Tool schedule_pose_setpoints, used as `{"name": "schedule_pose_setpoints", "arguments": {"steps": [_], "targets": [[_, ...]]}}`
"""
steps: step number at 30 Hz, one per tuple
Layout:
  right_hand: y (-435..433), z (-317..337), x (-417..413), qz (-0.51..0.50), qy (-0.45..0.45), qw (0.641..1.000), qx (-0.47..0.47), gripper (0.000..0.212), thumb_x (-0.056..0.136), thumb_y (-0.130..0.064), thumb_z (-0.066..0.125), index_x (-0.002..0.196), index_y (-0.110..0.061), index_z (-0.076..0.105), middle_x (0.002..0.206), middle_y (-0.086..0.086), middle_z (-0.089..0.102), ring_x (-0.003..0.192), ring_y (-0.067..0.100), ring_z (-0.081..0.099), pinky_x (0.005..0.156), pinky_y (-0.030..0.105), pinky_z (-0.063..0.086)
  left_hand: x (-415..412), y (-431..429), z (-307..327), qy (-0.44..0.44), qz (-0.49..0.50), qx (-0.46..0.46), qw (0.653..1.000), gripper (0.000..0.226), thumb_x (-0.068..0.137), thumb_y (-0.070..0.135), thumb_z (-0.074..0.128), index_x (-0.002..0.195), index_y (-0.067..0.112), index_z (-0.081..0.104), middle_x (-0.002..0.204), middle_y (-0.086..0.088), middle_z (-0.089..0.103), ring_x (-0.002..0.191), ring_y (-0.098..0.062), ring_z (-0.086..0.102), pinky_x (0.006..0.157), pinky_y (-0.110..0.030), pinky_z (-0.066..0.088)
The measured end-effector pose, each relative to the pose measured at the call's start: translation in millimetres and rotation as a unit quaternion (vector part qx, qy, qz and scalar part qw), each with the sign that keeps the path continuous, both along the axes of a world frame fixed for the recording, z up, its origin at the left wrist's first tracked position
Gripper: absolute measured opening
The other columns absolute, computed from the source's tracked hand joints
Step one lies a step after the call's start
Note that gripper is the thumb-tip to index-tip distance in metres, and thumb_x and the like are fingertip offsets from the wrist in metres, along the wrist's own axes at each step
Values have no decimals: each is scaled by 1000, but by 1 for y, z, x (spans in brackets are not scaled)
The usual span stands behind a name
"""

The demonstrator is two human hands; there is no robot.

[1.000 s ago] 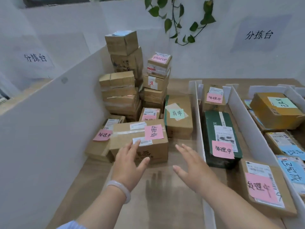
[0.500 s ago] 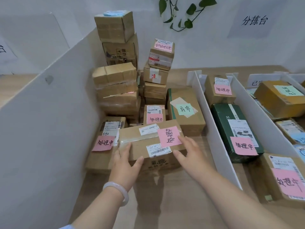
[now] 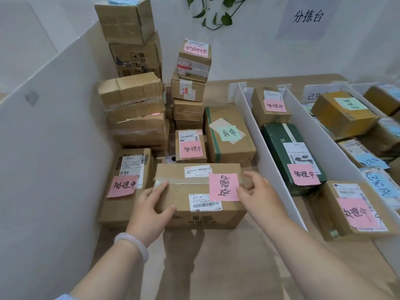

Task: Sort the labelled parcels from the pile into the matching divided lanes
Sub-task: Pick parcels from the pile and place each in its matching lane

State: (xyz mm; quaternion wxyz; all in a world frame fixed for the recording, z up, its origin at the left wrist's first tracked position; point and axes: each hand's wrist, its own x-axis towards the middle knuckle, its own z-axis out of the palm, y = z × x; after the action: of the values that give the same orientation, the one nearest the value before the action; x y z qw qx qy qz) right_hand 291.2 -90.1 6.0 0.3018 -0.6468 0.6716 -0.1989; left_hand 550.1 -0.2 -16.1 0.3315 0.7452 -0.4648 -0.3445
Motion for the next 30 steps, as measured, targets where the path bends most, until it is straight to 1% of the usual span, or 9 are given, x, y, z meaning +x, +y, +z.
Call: {"name": "schedule_pose_setpoints", "arguments": {"steps": [2, 5, 9, 12, 16, 20, 23, 27, 30], "targets": [[-10, 1, -5, 14, 18, 1000, 3, 58, 89, -39, 59, 143, -37, 38, 141, -4, 43, 125, 18, 48, 101, 38, 44, 10, -11, 1, 8, -45, 13, 999, 61, 88, 24, 68, 138, 49, 42, 138, 11, 34, 129, -12, 37, 107, -41, 42], [-21, 0, -7, 99, 34, 994, 21, 63, 92, -33, 58, 149, -37, 31, 156, -10, 26, 144, 14, 26, 116, 37, 28, 16, -26, 3, -13, -100, 33, 994, 63, 91, 24, 65, 143, 46, 39, 150, 11, 30, 135, -12, 33, 103, -25, 33], [-10, -3, -16, 111, 55, 992, 13, 54, 88, -39, 61, 140, -34, 45, 139, -10, 40, 131, 13, 39, 107, 33, 37, 7, -28, 2, -62, -7, -9, 998, 61, 92, 28, 65, 146, 42, 39, 157, 5, 24, 144, -18, 25, 116, -37, 25], [16, 3, -18, 77, 98, 992, 4, 49, 84, -53, 61, 130, -38, 50, 126, -8, 46, 122, 15, 43, 101, 37, 42, -19, -7, -3, -19, 98, -31, 995, 67, 91, 29, 66, 149, 39, 33, 154, -1, 26, 140, -20, 32, 115, -38, 26], [57, -1, -17, 96, 90, 990, 40, 46, 84, -59, 57, 126, -42, 48, 119, -16, 49, 113, 9, 47, 94, 35, 46, -62, 41, -12, 92, 21, -33, 995, 81, 85, 47, 67, 141, 60, 10, 158, 10, 20, 143, -7, 23, 117, -32, 22], [69, -8, -14, 140, -37, 985, 95, 64, 91, -47, 57, 146, -51, 24, 137, -23, 34, 129, -2, 34, 109, 26, 32, -80, 67, -15, 119, -52, -6, 991, 97, 64, 71, 68, 133, 67, 0, 154, 22, 12, 137, 8, 14, 110, -20, 17], [74, -8, -11, 153, -109, 972, 138, 68, 93, -42, 58, 146, -57, 19, 147, -25, 31, 134, -3, 31, 110, 23, 28, -76, 69, -13, 114, -58, -13, 992, 91, 74, 51, 75, 134, 65, 9, 158, 16, 16, 142, 2, 19, 111, -21, 21], [92, 2, -14, 122, -155, 975, 105, 70, 89, -35, 64, 144, -58, 25, 143, -27, 37, 128, -12, 36, 106, 18, 32, -78, 72, -1, 103, -74, -56, 990, 82, 86, 22, 73, 136, 58, 18, 158, 11, 19, 128, 26, 18, 92, 6, 23], [108, 16, -23, 97, -178, 977, 66, 72, 88, -38, 66, 140, -64, 23, 138, -32, 34, 121, -23, 33, 104, 16, 31, -86, 73, 12, 98, -86, -83, 988, 84, 86, 22, 74, 138, 61, 21, 158, 14, 15, 125, 31, 16, 92, 1, 29]]}}
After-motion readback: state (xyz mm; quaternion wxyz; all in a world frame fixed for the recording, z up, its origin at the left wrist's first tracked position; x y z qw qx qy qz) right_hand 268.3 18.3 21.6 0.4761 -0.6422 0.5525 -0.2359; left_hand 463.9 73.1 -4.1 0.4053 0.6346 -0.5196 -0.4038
